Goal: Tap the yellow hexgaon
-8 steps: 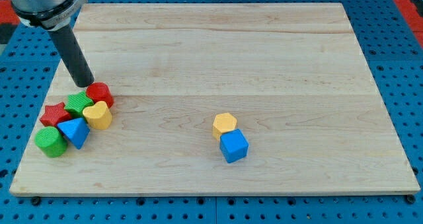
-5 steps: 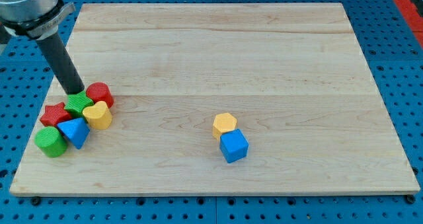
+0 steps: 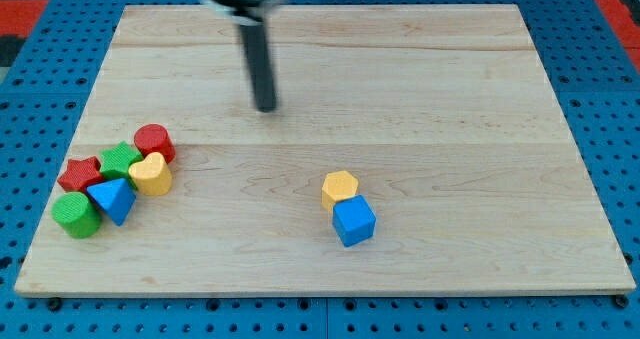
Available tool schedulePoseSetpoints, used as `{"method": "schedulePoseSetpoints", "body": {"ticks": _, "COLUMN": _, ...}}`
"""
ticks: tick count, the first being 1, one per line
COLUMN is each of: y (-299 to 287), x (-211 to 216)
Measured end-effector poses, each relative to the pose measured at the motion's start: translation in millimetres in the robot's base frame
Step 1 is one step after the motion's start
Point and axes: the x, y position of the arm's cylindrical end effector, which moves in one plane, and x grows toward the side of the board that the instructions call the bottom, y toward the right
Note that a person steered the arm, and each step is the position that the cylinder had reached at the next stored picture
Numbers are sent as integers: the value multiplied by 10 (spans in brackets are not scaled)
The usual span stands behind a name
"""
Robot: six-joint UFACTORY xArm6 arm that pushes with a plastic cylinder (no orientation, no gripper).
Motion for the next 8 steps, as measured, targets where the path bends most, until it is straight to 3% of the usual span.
{"method": "schedulePoseSetpoints", "body": {"ticks": 1, "y": 380, "x": 655}}
{"method": "schedulePoseSetpoints", "body": {"ticks": 3, "y": 166, "x": 1745}}
{"method": "schedulePoseSetpoints", "body": {"ticks": 5, "y": -218, "x": 2188}}
{"method": "schedulePoseSetpoints", "body": {"ticks": 6, "y": -922, "x": 2163}}
{"method": "schedulePoseSetpoints", "body": {"ticks": 7, "y": -2131, "x": 1758}}
{"method": "schedulePoseSetpoints", "body": {"ticks": 8, "y": -2771, "x": 1583}}
